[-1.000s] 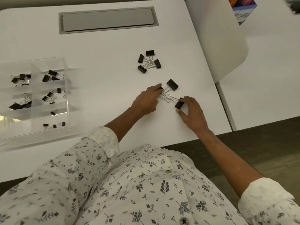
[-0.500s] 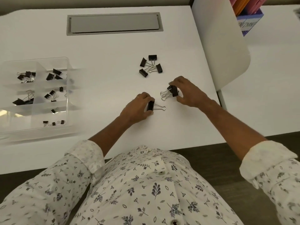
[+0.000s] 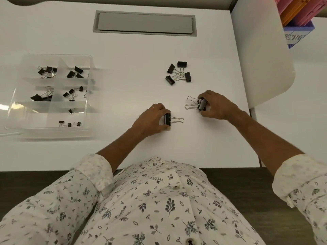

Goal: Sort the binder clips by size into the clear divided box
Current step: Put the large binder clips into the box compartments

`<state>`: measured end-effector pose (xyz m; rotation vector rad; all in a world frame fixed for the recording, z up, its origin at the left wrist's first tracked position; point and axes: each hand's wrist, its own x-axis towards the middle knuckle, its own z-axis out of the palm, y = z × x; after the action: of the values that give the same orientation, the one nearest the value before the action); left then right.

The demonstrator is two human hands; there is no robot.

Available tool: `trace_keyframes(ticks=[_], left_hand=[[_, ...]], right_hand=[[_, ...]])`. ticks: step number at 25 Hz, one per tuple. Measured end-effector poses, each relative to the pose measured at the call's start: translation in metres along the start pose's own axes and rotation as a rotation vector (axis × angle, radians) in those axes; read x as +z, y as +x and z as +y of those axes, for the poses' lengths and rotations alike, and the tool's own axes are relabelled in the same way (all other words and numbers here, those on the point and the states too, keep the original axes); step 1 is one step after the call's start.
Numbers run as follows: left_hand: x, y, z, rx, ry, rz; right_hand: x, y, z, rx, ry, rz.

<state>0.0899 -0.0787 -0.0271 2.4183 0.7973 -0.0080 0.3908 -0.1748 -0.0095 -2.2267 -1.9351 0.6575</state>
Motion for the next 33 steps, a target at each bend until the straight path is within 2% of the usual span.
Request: trace_keyframes(ticks=[3, 5, 6, 7, 9, 11, 14, 17, 19, 22, 25, 28, 30, 33], left_hand=[[-0.001, -0.002, -0.003, -0.048, -0.092, 0.019], [-0.002, -0.005, -0.005, -0.107, -0.23, 0.083], [-0.004, -0.009, -0.005, -0.169, -0.336, 0.138], [-0.006, -0.012, -0.005, -0.259, -0.472, 0.182], [-0.016, -0.019, -0.006, -0.414, -0.811, 0.191], [-0.028, -0.026, -0.007, -0.46, -1.136, 0.141], [-0.048, -0.038, -0.015, -0.479, -1.447, 0.135], [-0.064, -0.054, -0.028, -0.48, -1.593, 0.181], [-0.078, -0.067, -0.043, -0.464, -1.563, 0.234], [-0.112, -0.09, -0.079, -0.424, -1.326, 0.384], [-0.152, -0.119, -0.136, -0.398, -0.92, 0.539], [-0.19, -0.148, -0.206, -0.367, -0.494, 0.661], [-0.208, -0.16, -0.251, -0.355, -0.28, 0.662], [-0.225, -0.173, -0.308, -0.368, -0.129, 0.557]], right_hand=[[0.004, -0.007, -0.005, 0.074, -0.001, 0.058], [0.009, -0.012, -0.015, 0.161, 0.173, 0.142], [0.01, -0.015, -0.025, 0.236, 0.381, 0.189], [0.01, -0.017, -0.038, 0.324, 0.694, 0.2], [0.009, -0.02, -0.067, 0.438, 1.381, 0.11], [0.01, -0.021, -0.089, 0.493, 1.794, 0.026], [0.018, -0.016, -0.123, 0.491, 2.034, -0.046], [0.026, -0.005, -0.158, 0.5, 2.13, -0.11], [0.03, 0.005, -0.179, 0.499, 2.139, -0.138], [0.037, 0.025, -0.216, 0.503, 2.033, -0.159], [0.047, 0.047, -0.262, 0.528, 1.877, -0.112], [0.055, 0.071, -0.314, 0.478, 1.704, -0.11], [0.057, 0.087, -0.354, 0.396, 1.533, -0.126], [0.061, 0.115, -0.411, 0.293, 1.282, -0.065]])
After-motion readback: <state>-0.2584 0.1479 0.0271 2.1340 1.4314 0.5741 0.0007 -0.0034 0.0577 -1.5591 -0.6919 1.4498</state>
